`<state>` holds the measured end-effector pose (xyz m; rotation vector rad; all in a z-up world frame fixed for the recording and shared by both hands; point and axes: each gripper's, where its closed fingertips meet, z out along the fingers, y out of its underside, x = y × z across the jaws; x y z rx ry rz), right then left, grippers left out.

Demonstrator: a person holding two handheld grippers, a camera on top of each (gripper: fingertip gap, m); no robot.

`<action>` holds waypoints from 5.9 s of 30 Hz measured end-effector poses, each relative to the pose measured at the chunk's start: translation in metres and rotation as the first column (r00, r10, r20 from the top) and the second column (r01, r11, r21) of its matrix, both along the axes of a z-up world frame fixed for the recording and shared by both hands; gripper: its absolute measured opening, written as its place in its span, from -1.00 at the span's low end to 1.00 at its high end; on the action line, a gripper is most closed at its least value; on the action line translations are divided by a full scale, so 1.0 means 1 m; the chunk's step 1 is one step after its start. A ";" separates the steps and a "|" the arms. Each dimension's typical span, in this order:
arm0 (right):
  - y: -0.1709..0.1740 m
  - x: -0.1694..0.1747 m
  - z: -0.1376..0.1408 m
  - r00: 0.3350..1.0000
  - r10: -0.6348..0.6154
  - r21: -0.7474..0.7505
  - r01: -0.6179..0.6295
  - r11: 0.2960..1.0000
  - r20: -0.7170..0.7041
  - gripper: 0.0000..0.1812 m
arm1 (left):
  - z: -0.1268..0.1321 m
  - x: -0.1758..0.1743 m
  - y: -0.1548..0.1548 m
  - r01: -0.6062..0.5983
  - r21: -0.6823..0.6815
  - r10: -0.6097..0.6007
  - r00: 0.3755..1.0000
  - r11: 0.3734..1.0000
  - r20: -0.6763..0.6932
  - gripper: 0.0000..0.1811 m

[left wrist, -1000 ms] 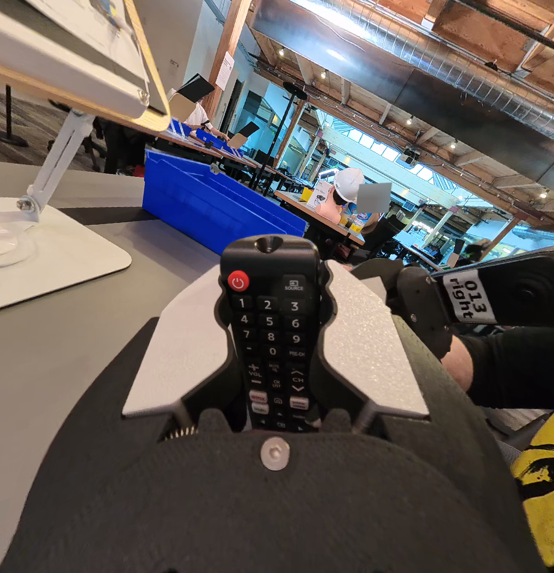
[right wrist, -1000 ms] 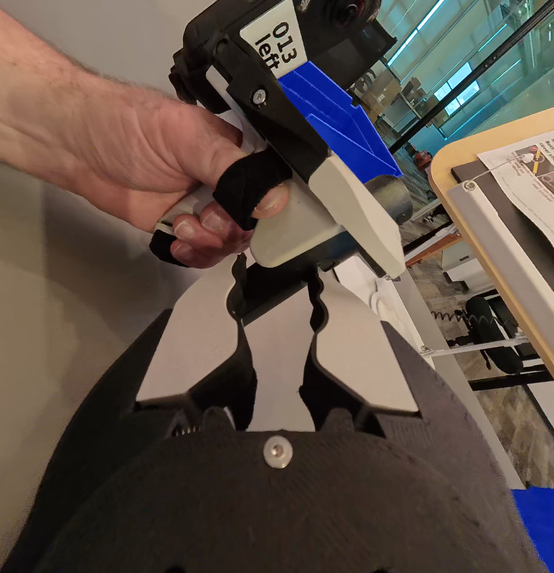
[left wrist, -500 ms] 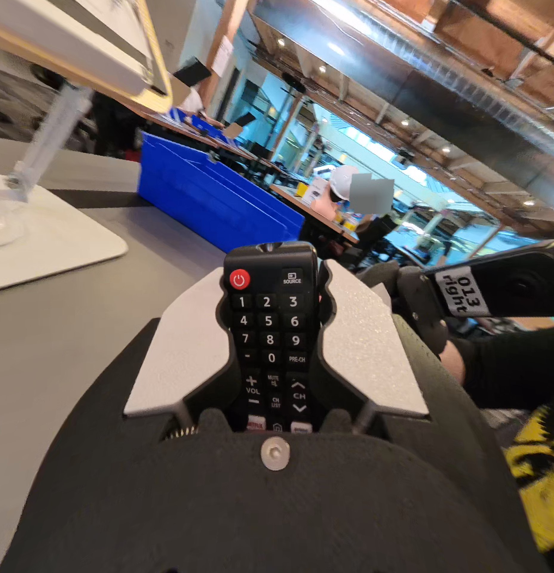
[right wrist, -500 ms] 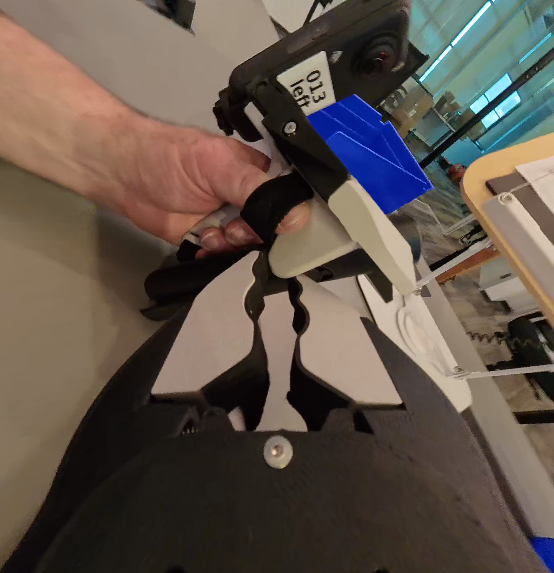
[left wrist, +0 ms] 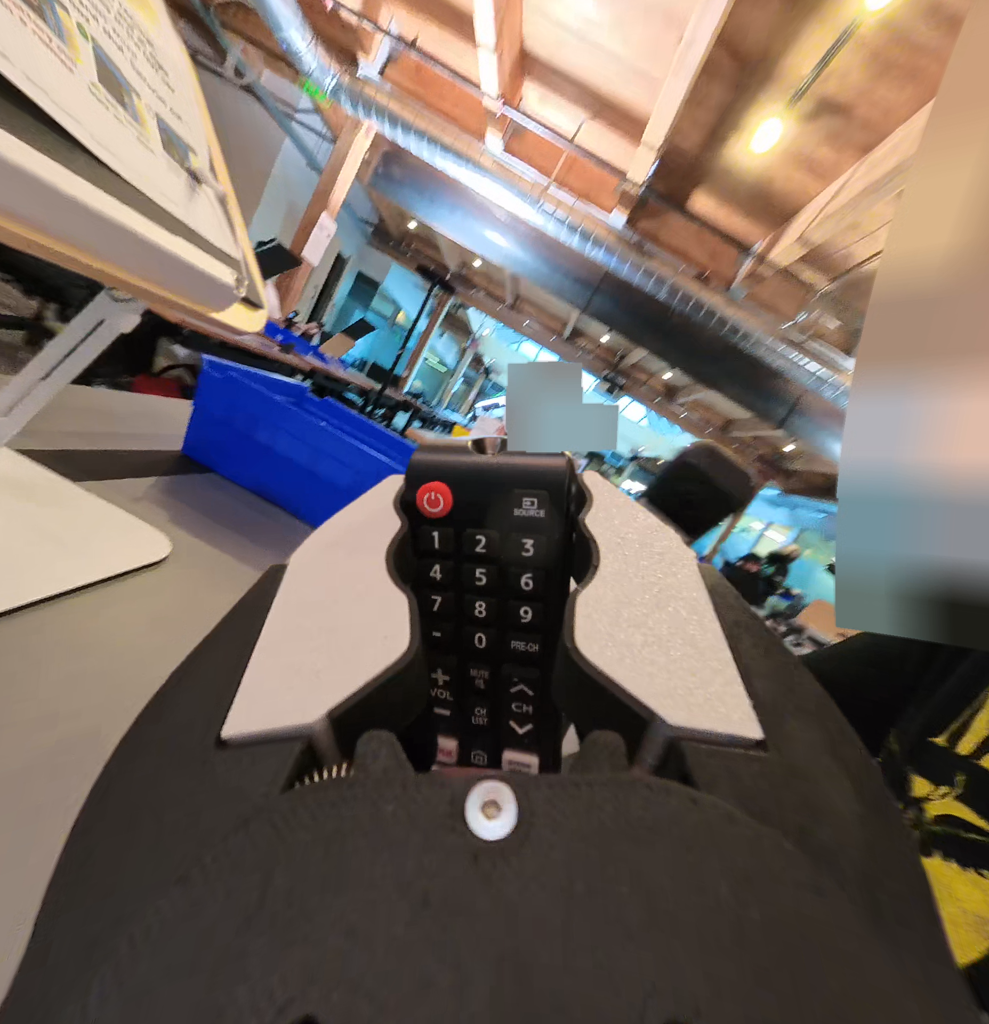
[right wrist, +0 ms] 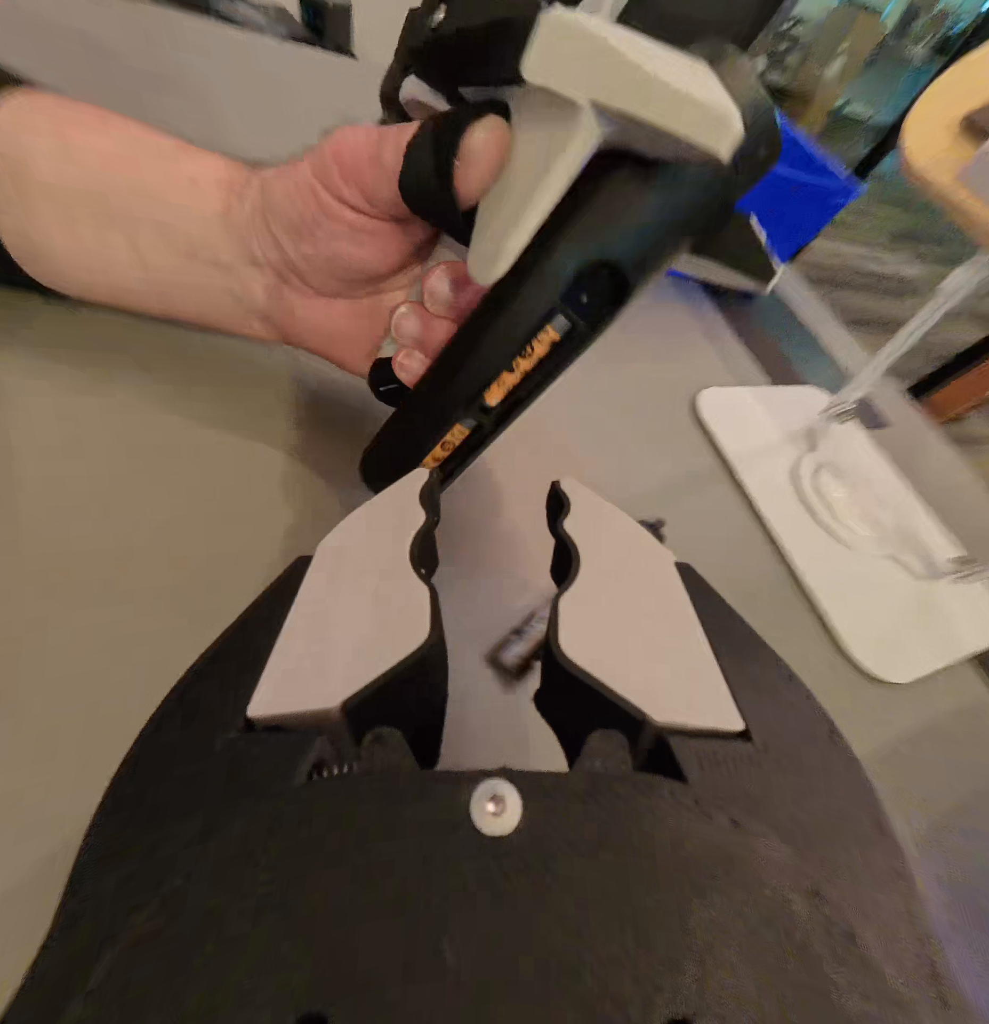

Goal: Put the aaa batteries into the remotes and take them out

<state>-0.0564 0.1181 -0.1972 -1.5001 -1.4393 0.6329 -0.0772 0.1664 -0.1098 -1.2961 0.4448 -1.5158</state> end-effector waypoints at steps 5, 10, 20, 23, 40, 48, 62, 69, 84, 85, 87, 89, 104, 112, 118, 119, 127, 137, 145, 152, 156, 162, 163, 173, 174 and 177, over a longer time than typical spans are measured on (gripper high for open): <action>-0.016 -0.021 -0.002 0.986 0.064 -0.396 -0.121 0.910 -0.154 -0.14 | 0.031 -0.005 -0.018 0.086 0.063 -0.095 0.985 0.994 0.147 -0.39; -0.040 -0.041 0.002 0.928 0.198 -0.574 -0.353 0.739 -0.315 -0.50 | 0.036 0.022 -0.039 0.176 0.111 -0.186 0.979 0.978 0.088 -0.40; -0.024 -0.025 -0.010 0.957 0.184 -0.529 -0.277 0.802 -0.222 -0.52 | 0.005 0.027 -0.026 0.085 0.126 -0.051 0.967 0.988 -0.251 -0.34; -0.018 -0.022 -0.020 0.976 0.160 -0.484 -0.212 0.849 -0.147 -0.52 | -0.001 0.024 -0.021 0.065 0.090 -0.035 0.954 0.994 -0.299 -0.50; 0.017 -0.012 -0.015 0.983 0.008 -0.548 -0.108 0.829 -0.182 -0.68 | -0.037 0.032 -0.014 0.187 0.014 -0.154 0.847 0.982 -0.510 -0.58; 0.009 -0.022 -0.017 0.979 0.081 -0.581 -0.177 0.794 -0.188 -0.71 | -0.043 0.029 -0.014 0.178 0.074 -0.108 0.824 0.981 -0.556 -0.64; 0.008 -0.021 -0.019 0.998 0.054 -0.514 -0.031 0.857 0.029 -0.72 | -0.041 0.032 -0.012 0.125 0.103 -0.050 0.839 0.987 -0.541 -0.68; 0.008 -0.022 -0.014 1.000 -0.011 -0.536 -0.004 0.844 -0.025 -0.72 | -0.040 0.031 -0.015 0.112 0.134 -0.018 0.829 0.985 -0.559 -0.68; 0.006 -0.014 -0.019 0.970 -0.038 -0.487 0.154 0.860 0.241 -0.72 | -0.040 0.035 -0.014 0.062 0.133 0.022 0.833 0.989 -0.553 -0.69; 0.005 -0.013 -0.019 0.964 -0.041 -0.475 0.167 0.864 0.265 -0.71 | -0.041 0.035 -0.014 0.054 0.139 0.034 0.826 0.989 -0.562 -0.69; 0.005 -0.013 -0.019 0.954 -0.048 -0.458 0.187 0.869 0.297 -0.71 | -0.040 0.035 -0.014 0.049 0.142 0.037 0.834 0.989 -0.550 -0.69; 0.006 -0.015 -0.019 0.956 -0.069 -0.450 0.197 0.871 0.285 -0.71 | -0.040 0.032 -0.011 0.025 0.137 0.054 0.840 0.990 -0.539 -0.69; 0.012 -0.026 -0.016 0.954 -0.275 -0.623 0.146 0.769 -0.116 -0.70 | -0.045 0.013 0.001 -0.104 0.145 0.165 0.838 0.984 -0.520 -0.67; 0.013 -0.027 -0.022 0.969 -0.235 -0.545 0.237 0.804 0.075 -0.72 | -0.047 0.011 0.006 -0.142 0.105 0.176 0.847 0.984 -0.502 -0.68; 0.012 -0.029 -0.025 0.968 -0.198 -0.528 0.249 0.812 0.153 -0.75 | -0.049 0.005 0.009 -0.173 0.106 0.203 0.840 0.979 -0.503 -0.68; 0.012 -0.029 -0.025 0.967 -0.195 -0.521 0.253 0.815 0.166 -0.75 | -0.048 0.004 0.010 -0.182 0.119 0.217 0.830 0.976 -0.513 -0.68; 0.012 -0.028 -0.022 0.968 -0.222 -0.558 0.247 0.792 0.113 -0.81 | -0.043 0.003 0.009 -0.216 0.205 0.295 0.794 0.954 -0.532 -0.67; 0.008 -0.015 -0.054 0.970 -0.203 -0.615 0.240 0.752 0.129 -0.74 | -0.050 -0.008 0.020 -0.237 0.117 0.263 0.818 0.964 -0.511 -0.66; 0.006 -0.014 -0.066 0.963 -0.179 -0.595 0.264 0.759 0.200 -0.80 | -0.049 -0.007 0.019 -0.237 0.113 0.261 0.830 0.965 -0.493 -0.66; 0.007 -0.020 -0.064 0.970 -0.174 -0.606 0.240 0.759 0.168 -0.75 | -0.052 -0.012 0.021 -0.240 0.066 0.243 0.855 0.968 -0.459 -0.67; 0.010 -0.032 -0.042 0.987 -0.161 -0.646 0.116 0.754 -0.011 -0.63 | -0.060 -0.009 0.018 -0.181 -0.021 0.157 0.898 0.983 -0.411 -0.67; -0.001 -0.044 -0.040 0.998 -0.002 -0.679 -0.037 0.733 -0.057 -0.73 | -0.053 -0.004 0.007 -0.048 -0.037 0.033 0.940 0.998 -0.339 -0.67; -0.004 -0.045 -0.040 0.998 0.029 -0.684 -0.062 0.727 -0.060 -0.77 | -0.052 -0.001 0.005 -0.026 -0.035 0.012 0.942 0.999 -0.335 -0.67; -0.006 -0.037 -0.028 0.987 0.083 -0.659 -0.156 0.736 -0.141 -0.78 | -0.042 -0.011 -0.005 0.057 -0.023 -0.061 0.925 0.998 -0.374 -0.53; -0.005 -0.036 -0.027 0.986 0.083 -0.658 -0.157 0.736 -0.143 -0.78 | -0.043 -0.012 -0.006 0.063 -0.031 -0.070 0.922 0.998 -0.381 -0.56; -0.003 -0.032 -0.030 0.988 0.100 -0.628 -0.151 0.763 -0.117 -0.78 | -0.048 -0.016 -0.007 0.079 -0.044 -0.090 0.897 0.996 -0.432 -0.68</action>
